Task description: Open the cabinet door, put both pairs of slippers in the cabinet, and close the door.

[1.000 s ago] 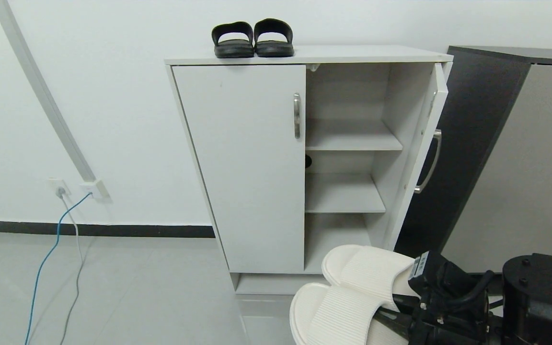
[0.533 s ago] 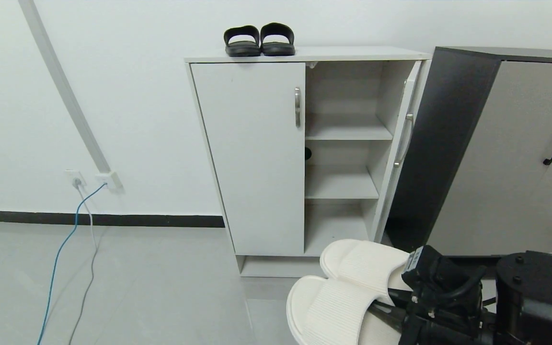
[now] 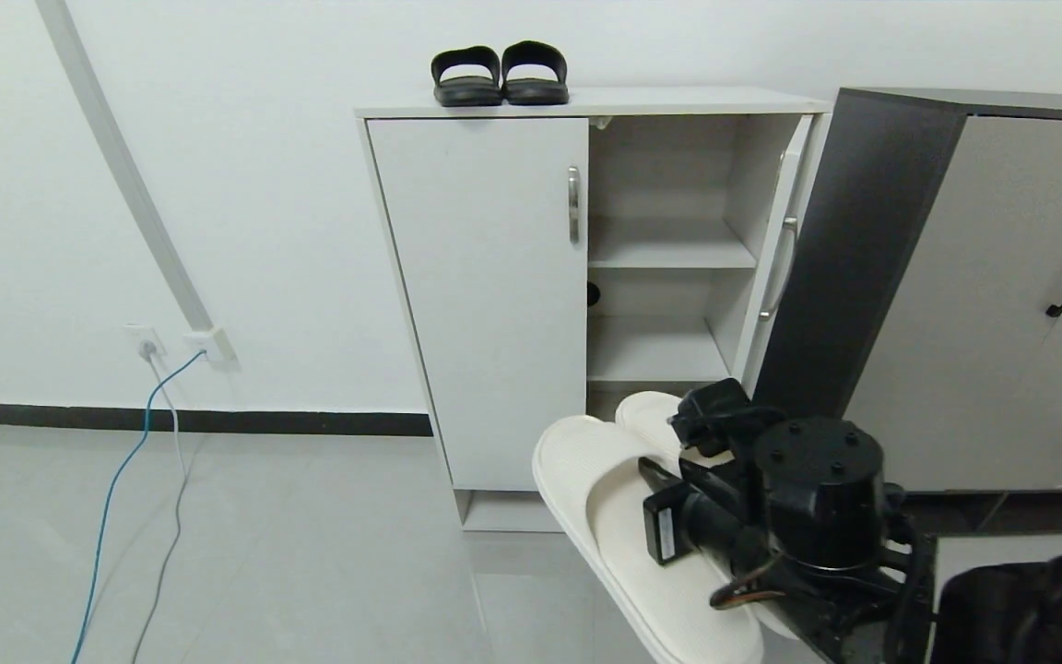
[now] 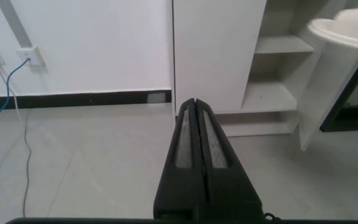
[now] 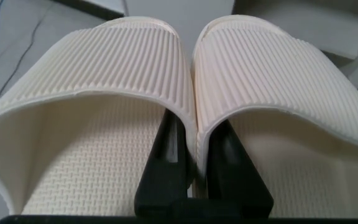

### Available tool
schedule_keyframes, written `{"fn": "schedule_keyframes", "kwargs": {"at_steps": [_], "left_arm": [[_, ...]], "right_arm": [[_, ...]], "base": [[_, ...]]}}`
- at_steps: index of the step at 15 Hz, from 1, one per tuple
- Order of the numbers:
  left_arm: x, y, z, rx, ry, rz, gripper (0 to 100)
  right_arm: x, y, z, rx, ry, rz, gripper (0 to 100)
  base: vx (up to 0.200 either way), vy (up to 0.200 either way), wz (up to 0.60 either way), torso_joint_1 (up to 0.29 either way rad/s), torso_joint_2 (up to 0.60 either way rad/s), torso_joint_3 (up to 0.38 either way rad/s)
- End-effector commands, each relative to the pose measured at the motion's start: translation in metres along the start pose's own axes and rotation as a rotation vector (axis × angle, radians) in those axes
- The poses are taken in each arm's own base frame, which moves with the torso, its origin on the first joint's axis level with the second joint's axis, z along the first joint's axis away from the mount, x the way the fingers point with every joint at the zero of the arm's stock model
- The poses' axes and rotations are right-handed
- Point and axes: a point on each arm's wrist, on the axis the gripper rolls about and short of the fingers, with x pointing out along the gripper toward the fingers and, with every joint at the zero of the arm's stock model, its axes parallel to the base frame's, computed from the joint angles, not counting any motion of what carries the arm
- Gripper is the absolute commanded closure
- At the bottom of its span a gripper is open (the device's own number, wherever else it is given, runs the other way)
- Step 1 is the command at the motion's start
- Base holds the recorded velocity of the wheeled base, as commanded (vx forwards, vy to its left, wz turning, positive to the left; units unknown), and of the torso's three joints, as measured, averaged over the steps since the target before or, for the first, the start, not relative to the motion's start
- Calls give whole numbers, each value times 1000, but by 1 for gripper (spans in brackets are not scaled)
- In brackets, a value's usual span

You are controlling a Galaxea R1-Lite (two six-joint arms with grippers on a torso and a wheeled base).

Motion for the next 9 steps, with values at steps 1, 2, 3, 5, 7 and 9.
{"fn": "schedule_keyframes", "kwargs": {"at_steps": [1,2,3,5,7,9], "left_arm": [[0,0,0,0,3,0,100],[0,0,0,0,2,0,100],[0,0,0,0,2,0,100],[0,0,0,0,3,0,100],[0,0,0,0,3,0,100],[0,0,0,0,5,0,100]], "right_arm": [[41,17,-15,1,18,-68,100],[49,21,-13,5,10,-90,100],[57,24,-9,20,-1,-105,100],[70,29,4,61,-4,-152,100],[83,35,15,91,12,-201,100],[97,42,22,111,-5,-245,100]], "base": [[0,0,0,0,0,0],[0,0,0,0,0,0],[0,0,0,0,0,0],[0,0,0,0,0,0],[0,0,0,0,0,0],[0,0,0,0,0,0]]}}
